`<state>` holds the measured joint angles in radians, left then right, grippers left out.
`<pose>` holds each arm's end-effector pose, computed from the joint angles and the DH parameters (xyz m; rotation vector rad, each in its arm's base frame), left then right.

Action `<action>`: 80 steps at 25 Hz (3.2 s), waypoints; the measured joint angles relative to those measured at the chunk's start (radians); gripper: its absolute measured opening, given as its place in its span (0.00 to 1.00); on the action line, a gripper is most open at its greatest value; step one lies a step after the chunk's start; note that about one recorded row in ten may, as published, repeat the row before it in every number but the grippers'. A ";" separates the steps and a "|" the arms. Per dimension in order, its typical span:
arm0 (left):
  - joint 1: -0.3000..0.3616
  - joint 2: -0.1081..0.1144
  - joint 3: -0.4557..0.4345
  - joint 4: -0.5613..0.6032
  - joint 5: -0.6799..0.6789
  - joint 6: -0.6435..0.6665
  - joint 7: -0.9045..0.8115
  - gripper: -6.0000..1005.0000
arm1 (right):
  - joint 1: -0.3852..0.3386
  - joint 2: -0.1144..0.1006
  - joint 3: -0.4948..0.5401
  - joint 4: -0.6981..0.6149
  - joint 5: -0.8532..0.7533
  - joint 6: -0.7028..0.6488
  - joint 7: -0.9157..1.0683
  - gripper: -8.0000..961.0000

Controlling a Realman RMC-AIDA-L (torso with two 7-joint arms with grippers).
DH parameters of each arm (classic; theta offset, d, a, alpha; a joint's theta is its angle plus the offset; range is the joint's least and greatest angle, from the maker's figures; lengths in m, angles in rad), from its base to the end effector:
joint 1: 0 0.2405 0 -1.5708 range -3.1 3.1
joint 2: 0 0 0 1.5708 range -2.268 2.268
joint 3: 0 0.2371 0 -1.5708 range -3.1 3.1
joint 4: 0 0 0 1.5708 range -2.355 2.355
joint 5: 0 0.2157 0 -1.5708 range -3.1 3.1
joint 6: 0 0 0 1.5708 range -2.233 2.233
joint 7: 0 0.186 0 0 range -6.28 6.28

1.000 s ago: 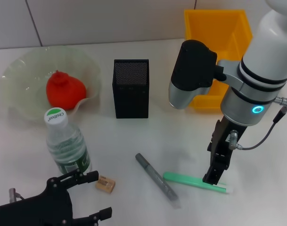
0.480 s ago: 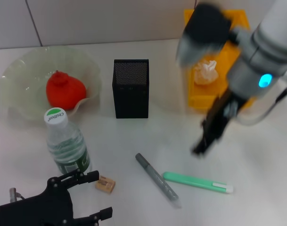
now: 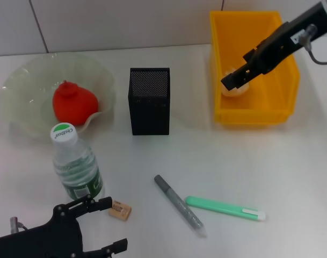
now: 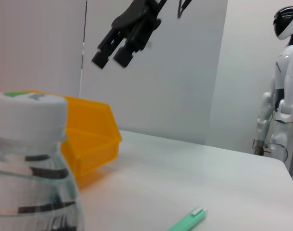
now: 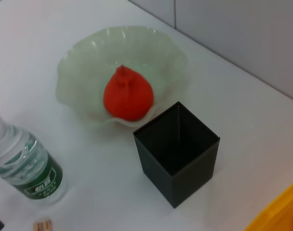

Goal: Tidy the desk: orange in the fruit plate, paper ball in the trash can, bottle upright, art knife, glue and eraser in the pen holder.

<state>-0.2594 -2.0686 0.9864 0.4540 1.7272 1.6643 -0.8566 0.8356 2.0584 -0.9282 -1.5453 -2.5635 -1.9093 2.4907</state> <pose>-0.2697 0.2287 -0.0683 -2.7796 -0.3490 -0.8824 0.1023 0.3779 0.0704 -2.6202 0.8359 -0.2009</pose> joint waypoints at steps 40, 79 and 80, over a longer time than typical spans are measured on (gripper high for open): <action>-0.011 -0.002 0.013 -0.023 -0.001 0.002 -0.016 0.84 | -0.102 0.024 -0.610 0.175 -0.040 -0.018 -0.072 0.87; -0.022 -0.004 0.026 -0.021 -0.006 0.005 -0.012 0.84 | -0.121 0.029 -0.837 0.288 -0.045 0.236 0.003 0.57; -0.022 -0.004 0.026 -0.020 -0.006 0.005 -0.012 0.84 | -0.121 0.029 -0.837 0.289 -0.045 0.236 0.005 0.57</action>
<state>-0.2816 -2.0724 1.0124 0.4341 1.7211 1.6689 -0.8682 0.7143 2.0877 -1.7652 -1.2562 -2.6080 -1.6735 2.4959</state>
